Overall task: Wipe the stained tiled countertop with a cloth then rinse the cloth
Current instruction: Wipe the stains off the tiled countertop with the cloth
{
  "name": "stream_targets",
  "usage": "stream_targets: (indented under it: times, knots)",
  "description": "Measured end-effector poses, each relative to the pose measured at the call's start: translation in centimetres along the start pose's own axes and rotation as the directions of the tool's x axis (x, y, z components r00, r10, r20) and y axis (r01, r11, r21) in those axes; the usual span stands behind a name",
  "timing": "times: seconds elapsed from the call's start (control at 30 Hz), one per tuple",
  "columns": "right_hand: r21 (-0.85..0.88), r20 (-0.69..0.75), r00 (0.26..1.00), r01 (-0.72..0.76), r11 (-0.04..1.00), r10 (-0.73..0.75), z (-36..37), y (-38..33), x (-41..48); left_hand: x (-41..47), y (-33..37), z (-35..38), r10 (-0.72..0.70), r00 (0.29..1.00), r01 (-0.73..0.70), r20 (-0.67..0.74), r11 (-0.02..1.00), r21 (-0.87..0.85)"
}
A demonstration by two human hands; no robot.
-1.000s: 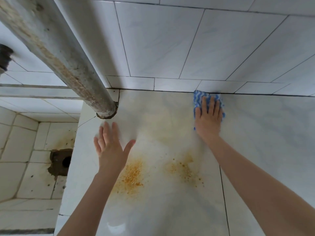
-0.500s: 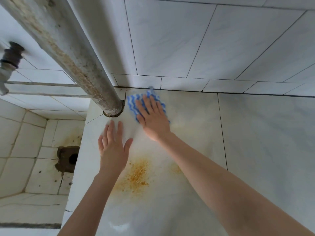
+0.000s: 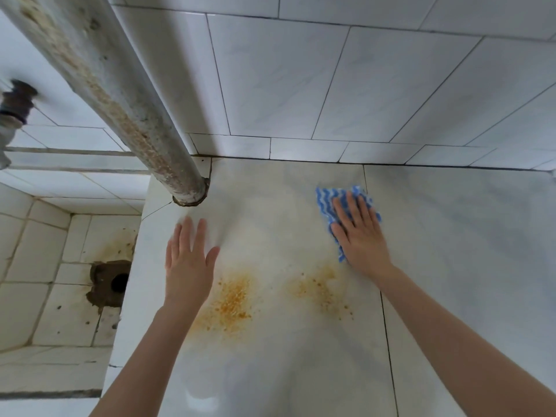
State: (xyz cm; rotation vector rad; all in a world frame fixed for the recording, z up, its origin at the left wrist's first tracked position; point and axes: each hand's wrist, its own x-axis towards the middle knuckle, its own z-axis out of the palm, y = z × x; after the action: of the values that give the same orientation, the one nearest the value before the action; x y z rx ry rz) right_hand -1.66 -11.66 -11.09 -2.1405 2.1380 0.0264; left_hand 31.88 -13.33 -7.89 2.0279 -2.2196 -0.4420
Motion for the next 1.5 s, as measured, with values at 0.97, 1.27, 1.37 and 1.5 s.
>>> stream_targets:
  times: [0.97, 1.27, 1.37, 1.5]
  knots:
    - [0.119, -0.019, 0.962, -0.267, 0.956, 0.271, 0.7, -8.9, -15.2, -4.3, -0.9, -0.3, 0.021, 1.000, -0.018, 0.021, 0.994, -0.103]
    - [0.203, 0.042, 0.993, 0.103, 0.974, -0.114, 1.1, -19.2, -18.3, -4.9, -1.2, -0.3, 0.009, 0.999, -0.005, 0.036, 0.993, -0.118]
    - [0.160, 0.023, 0.988, 0.150, 0.976, -0.155, 1.4, -14.8, -17.5, -5.2, -1.4, -0.4, 0.014, 0.999, -0.007, 0.053, 0.992, -0.128]
    - [0.119, 0.029, 0.988, -0.154, 0.981, 0.151, 0.9, -7.8, -16.9, -5.9, -1.5, -0.5, 0.035, 0.997, -0.027, 0.066, 0.993, -0.113]
